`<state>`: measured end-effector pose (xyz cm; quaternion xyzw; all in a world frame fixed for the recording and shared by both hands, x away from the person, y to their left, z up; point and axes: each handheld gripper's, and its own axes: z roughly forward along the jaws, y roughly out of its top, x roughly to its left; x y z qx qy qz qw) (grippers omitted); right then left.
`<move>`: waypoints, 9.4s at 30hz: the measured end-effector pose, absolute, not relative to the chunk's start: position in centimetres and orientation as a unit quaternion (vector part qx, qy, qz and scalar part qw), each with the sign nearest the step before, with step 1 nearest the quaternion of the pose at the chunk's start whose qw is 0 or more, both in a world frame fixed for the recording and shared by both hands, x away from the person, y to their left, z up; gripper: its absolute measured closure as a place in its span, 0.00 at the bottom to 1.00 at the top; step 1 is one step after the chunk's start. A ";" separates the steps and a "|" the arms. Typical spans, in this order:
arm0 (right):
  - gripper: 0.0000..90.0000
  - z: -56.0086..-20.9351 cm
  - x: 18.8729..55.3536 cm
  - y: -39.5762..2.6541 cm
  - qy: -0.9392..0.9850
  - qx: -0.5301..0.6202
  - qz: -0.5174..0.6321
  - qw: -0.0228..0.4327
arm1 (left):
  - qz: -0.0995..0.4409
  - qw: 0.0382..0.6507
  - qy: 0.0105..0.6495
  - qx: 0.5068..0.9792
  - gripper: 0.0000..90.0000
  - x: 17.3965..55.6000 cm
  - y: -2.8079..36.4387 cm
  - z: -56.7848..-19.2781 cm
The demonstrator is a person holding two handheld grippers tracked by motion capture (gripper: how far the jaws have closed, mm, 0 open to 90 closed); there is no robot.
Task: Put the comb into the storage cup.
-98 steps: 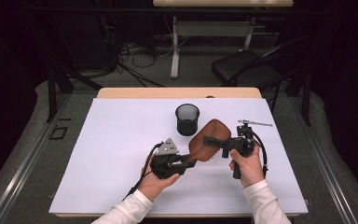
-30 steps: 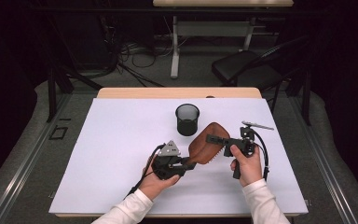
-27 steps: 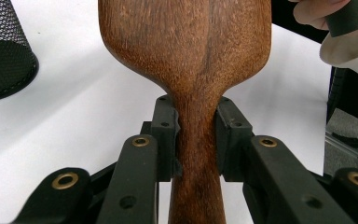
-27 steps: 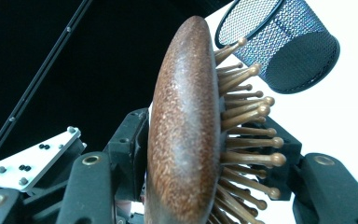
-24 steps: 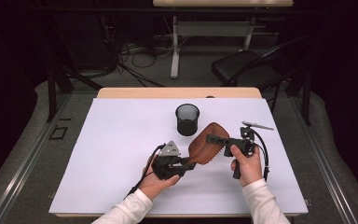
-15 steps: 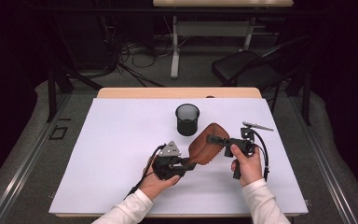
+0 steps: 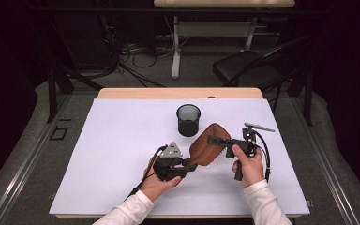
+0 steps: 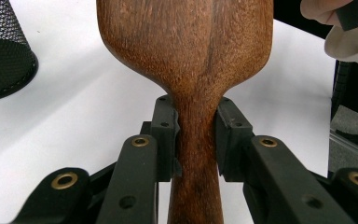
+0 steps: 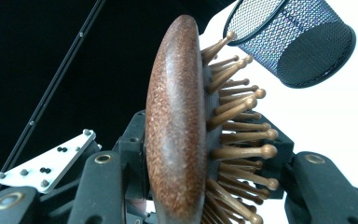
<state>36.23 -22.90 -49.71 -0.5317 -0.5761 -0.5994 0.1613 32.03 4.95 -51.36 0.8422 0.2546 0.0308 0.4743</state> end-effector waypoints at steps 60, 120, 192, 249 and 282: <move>0.55 -50.4 36.0 -24.2 -0.519 -0.584 -0.604 0.156 | 0.033 0.490 0.282 0.824 0.61 32.5 5.9 -50.7; 0.54 -50.8 36.0 -26.4 -0.482 -0.604 -0.619 0.139 | 0.132 0.448 0.391 0.793 0.37 36.1 10.3 -50.9; 0.54 -48.7 37.2 -27.1 -0.468 -0.635 -0.606 0.101 | 0.181 0.433 0.437 0.767 0.18 37.3 14.5 -51.1; 0.54 -39.3 42.6 -23.5 -0.543 -0.633 -0.552 -0.002 | 0.172 0.444 0.450 0.755 0.18 37.5 15.2 -51.0; 0.54 -37.2 45.1 -23.4 -0.512 -0.653 -0.556 -0.048 | 0.166 0.448 0.455 0.751 0.18 37.6 15.4 -51.0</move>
